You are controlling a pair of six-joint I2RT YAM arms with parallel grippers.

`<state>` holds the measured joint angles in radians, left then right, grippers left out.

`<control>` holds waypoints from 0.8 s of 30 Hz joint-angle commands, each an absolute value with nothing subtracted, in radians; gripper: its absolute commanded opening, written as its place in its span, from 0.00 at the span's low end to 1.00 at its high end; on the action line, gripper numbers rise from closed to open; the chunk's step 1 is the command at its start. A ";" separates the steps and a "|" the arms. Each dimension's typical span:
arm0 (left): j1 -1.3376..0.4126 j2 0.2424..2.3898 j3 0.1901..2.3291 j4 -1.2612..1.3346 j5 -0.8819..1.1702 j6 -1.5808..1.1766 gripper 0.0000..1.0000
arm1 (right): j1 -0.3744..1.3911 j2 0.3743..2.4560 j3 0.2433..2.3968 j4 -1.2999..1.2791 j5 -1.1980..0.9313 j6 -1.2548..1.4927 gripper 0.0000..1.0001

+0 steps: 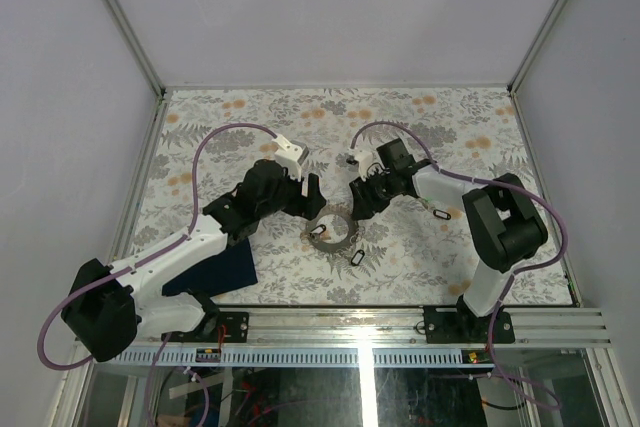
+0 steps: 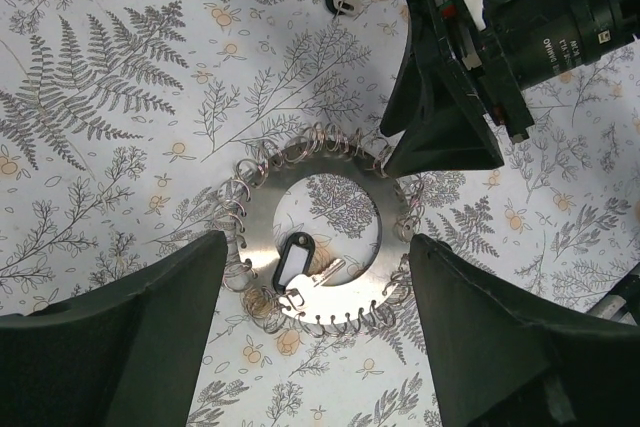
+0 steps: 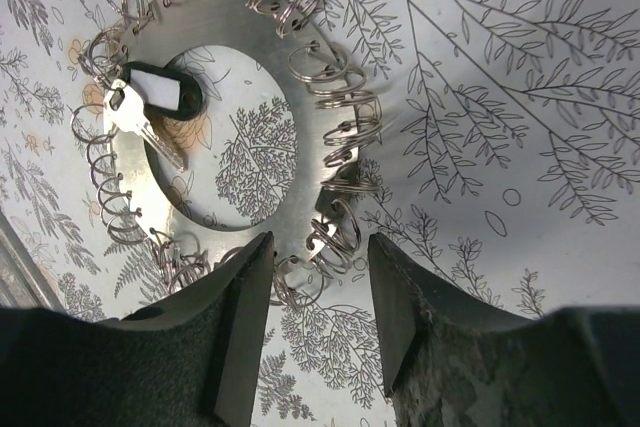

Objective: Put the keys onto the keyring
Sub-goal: Pick up the keyring from the center of the board.

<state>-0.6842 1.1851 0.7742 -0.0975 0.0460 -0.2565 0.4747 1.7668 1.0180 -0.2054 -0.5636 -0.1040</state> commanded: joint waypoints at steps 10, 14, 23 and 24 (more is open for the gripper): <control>-0.676 1.178 0.811 -0.099 0.062 -0.239 0.72 | 0.487 1.823 1.090 -0.240 -0.603 -0.139 0.28; -0.676 1.177 0.808 -0.096 0.061 -0.241 0.72 | 0.487 1.816 1.089 -0.251 -0.628 -0.138 0.09; -0.675 1.146 0.800 -0.064 0.082 -0.243 0.72 | 0.486 1.692 1.049 -0.260 -0.680 -0.099 0.00; -0.675 1.136 0.795 -0.048 0.092 -0.240 0.73 | 0.487 1.671 1.042 -0.251 -0.683 -0.080 0.00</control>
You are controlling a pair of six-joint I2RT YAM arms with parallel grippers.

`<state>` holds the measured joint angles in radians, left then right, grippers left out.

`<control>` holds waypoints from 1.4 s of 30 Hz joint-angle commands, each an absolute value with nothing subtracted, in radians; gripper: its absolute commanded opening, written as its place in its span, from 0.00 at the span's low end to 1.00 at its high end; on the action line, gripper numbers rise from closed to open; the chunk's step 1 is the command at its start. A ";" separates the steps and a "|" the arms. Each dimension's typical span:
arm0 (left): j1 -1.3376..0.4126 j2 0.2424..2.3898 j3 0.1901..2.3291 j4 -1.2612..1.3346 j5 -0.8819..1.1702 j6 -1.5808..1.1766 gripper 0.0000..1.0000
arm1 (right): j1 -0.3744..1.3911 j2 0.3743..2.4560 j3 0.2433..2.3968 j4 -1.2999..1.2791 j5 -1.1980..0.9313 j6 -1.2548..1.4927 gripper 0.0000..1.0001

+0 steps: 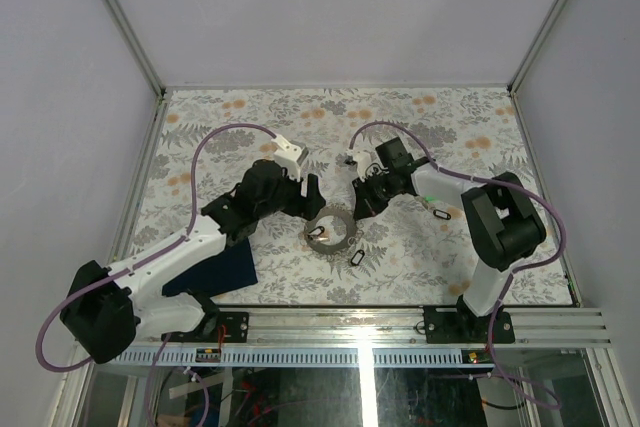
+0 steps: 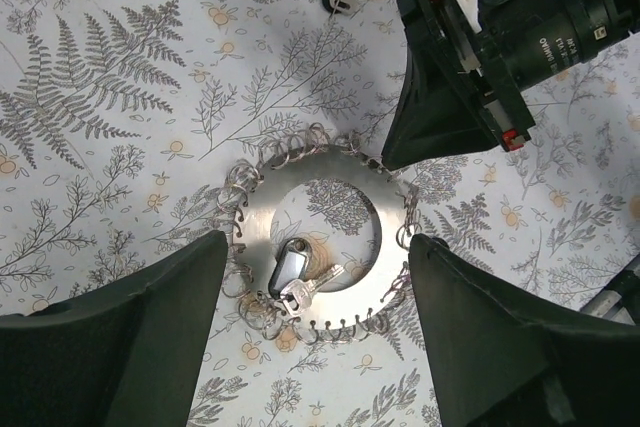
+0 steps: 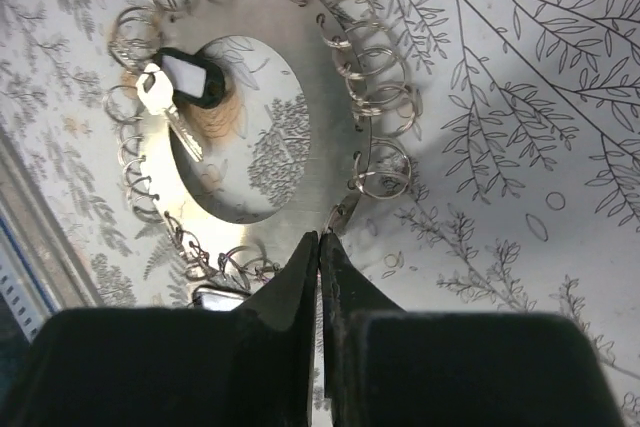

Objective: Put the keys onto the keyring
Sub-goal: Pick up the keyring from the center of the board.

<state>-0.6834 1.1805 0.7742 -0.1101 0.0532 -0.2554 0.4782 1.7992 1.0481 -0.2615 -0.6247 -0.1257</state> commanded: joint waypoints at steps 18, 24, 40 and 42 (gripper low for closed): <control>-0.676 0.926 0.636 0.338 0.257 -0.154 0.72 | 0.489 1.260 1.041 -0.100 -0.725 0.257 0.00; -0.679 0.932 0.648 0.396 0.285 -0.190 0.70 | 0.489 1.212 1.080 -0.030 -0.721 0.412 0.00; -0.834 0.925 0.741 0.443 0.078 -0.021 0.72 | 0.489 1.127 1.163 -0.035 -0.557 0.631 0.00; -0.875 0.941 0.758 0.439 0.032 0.016 0.73 | 0.489 1.126 1.173 -0.054 -0.543 0.640 0.00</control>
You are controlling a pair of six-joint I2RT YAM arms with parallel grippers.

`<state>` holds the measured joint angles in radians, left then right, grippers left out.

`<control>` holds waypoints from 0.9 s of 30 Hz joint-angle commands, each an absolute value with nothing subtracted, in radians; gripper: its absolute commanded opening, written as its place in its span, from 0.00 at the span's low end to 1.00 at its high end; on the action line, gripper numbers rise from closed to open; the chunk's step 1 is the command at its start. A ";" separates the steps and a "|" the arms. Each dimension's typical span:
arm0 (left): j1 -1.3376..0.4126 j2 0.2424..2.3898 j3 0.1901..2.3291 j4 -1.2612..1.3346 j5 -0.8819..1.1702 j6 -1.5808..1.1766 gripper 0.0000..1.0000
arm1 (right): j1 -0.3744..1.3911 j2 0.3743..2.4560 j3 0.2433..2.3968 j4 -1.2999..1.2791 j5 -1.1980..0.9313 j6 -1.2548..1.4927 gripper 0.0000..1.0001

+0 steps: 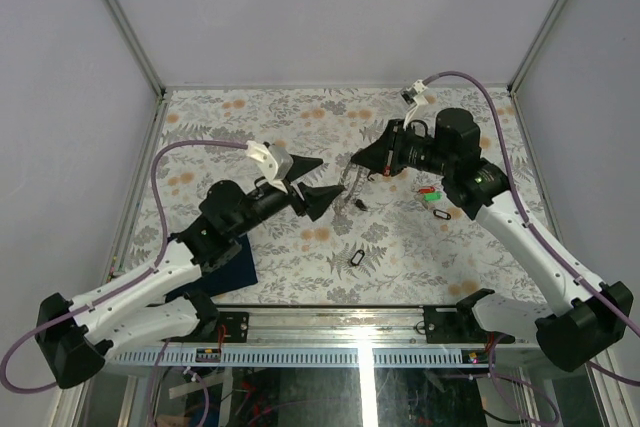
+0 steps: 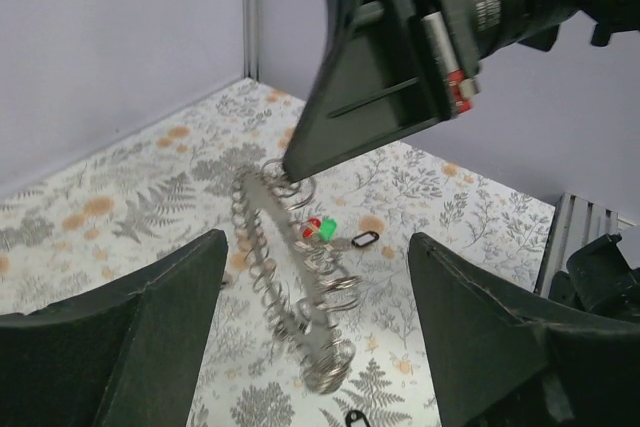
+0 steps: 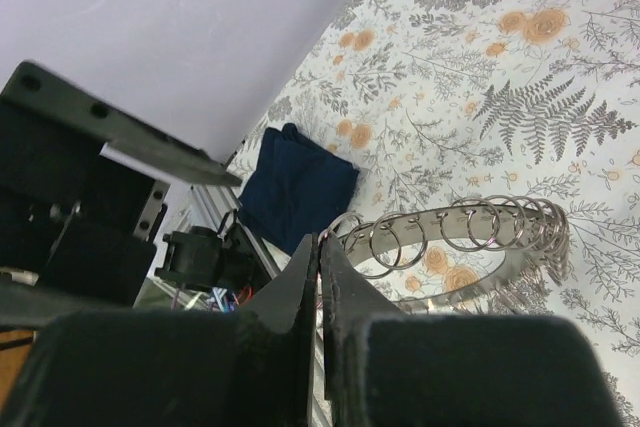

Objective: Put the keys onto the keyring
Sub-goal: Pick up the keyring from the center of the board.

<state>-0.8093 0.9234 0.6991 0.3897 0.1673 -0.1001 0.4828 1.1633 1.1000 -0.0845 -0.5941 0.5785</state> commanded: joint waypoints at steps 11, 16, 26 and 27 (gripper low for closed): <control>-1.013 1.071 0.824 0.460 -0.201 0.213 0.76 | 0.488 1.096 1.183 -0.050 -0.564 0.692 0.00; -1.049 1.112 0.831 0.494 -0.306 0.319 0.72 | 0.489 1.081 1.191 -0.054 -0.590 0.712 0.00; -1.092 1.141 0.848 0.497 -0.329 0.446 0.48 | 0.489 1.066 1.206 -0.048 -0.630 0.754 0.00; -1.093 1.139 0.848 0.499 -0.331 0.450 0.44 | 0.489 1.067 1.207 -0.046 -0.638 0.761 0.00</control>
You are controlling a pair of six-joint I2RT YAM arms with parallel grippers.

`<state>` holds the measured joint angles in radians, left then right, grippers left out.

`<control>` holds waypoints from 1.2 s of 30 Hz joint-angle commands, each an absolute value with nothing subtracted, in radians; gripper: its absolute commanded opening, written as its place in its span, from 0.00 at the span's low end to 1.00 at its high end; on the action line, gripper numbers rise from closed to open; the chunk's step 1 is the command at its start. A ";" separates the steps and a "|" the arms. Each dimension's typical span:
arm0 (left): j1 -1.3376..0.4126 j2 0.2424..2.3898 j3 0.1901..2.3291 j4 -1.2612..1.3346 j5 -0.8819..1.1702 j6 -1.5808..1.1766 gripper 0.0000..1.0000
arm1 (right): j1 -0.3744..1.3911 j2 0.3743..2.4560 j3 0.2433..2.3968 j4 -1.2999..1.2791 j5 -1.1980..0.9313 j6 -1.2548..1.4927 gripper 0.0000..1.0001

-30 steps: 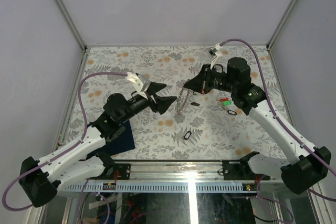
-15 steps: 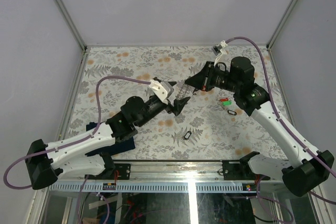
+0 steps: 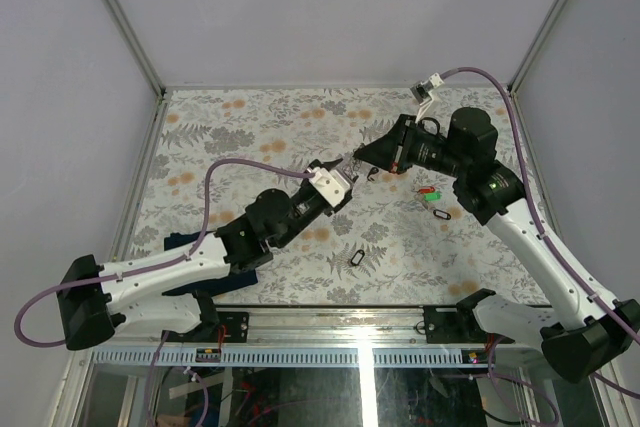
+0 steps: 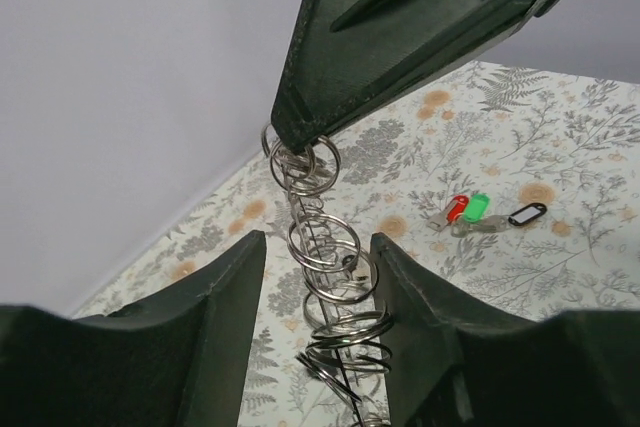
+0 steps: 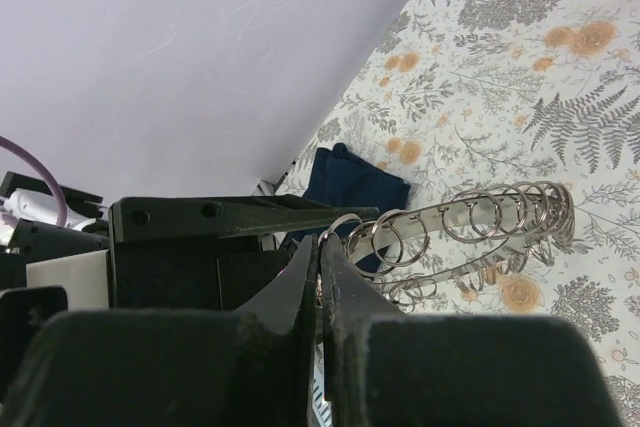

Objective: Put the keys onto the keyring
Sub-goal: Pick up the keyring from the center of the board.

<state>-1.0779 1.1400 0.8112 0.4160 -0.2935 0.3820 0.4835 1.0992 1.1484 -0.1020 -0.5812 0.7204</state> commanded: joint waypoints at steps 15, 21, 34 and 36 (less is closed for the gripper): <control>-1.095 1.154 0.860 0.567 -0.326 0.476 0.60 | 0.488 1.071 1.205 -0.070 -0.683 0.773 0.00; -1.095 1.127 0.875 0.521 -0.232 0.397 0.74 | 0.489 1.062 1.198 -0.073 -0.653 0.755 0.00; -1.095 1.165 0.903 0.467 -0.304 0.307 0.54 | 0.489 1.049 1.180 -0.014 -0.705 0.758 0.00; -1.094 1.168 0.907 0.460 -0.311 0.319 0.52 | 0.489 1.046 1.179 -0.009 -0.711 0.757 0.00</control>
<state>-1.0885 1.1568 0.8730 0.4553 -0.2722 0.3260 0.4835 1.0916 1.1488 -0.1001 -0.6586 0.7593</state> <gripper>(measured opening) 0.540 0.011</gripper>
